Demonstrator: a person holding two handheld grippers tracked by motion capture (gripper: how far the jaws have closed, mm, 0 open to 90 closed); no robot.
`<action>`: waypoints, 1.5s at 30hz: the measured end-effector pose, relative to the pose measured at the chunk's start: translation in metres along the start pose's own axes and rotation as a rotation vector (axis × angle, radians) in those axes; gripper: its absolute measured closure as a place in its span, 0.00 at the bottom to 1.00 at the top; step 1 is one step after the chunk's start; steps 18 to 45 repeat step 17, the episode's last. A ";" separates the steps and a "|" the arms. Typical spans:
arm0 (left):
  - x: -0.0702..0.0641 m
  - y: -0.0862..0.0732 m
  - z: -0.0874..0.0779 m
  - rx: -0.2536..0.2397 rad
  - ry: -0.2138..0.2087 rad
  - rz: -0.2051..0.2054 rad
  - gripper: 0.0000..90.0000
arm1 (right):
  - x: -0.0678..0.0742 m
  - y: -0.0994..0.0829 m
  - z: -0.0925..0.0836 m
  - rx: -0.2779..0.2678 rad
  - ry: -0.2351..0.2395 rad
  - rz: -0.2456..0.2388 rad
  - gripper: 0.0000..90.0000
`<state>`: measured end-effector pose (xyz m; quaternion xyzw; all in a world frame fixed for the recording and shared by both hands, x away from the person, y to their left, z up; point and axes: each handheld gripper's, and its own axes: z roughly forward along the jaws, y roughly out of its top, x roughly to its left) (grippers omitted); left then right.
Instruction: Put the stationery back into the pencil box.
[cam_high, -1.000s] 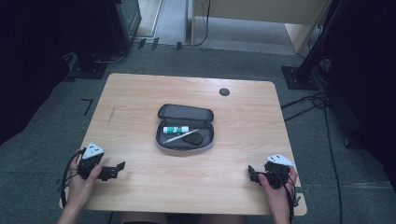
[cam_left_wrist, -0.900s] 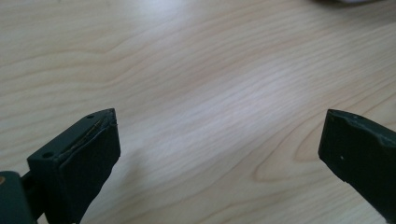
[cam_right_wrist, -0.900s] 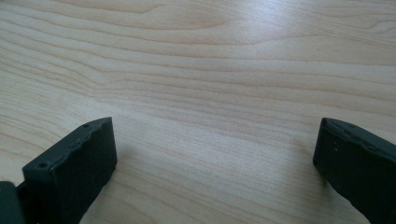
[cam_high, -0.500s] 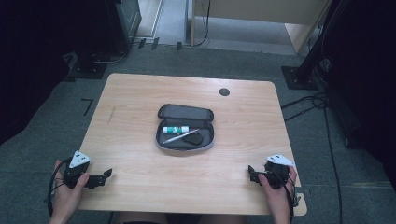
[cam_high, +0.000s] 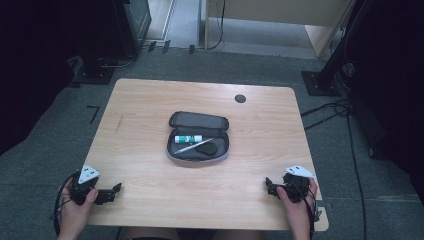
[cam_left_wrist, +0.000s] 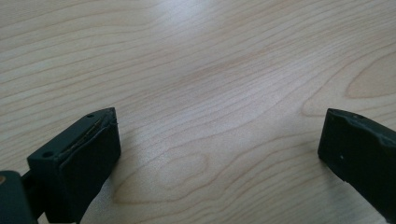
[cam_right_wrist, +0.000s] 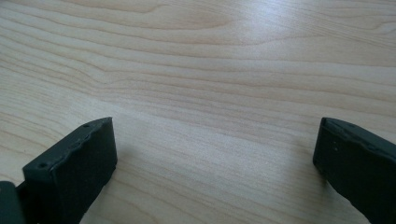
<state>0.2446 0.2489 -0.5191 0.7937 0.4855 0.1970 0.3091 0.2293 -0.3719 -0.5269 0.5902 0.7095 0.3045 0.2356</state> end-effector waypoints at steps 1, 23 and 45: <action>-0.001 0.000 0.000 0.001 0.004 -0.005 0.00 | 0.000 0.000 0.000 -0.001 0.000 0.000 0.00; -0.002 0.002 0.002 -0.001 0.006 -0.005 0.00 | 0.000 0.000 0.000 0.002 0.001 0.003 0.00; -0.002 0.002 0.002 -0.001 0.006 -0.005 0.00 | 0.000 0.000 0.000 0.002 0.001 0.003 0.00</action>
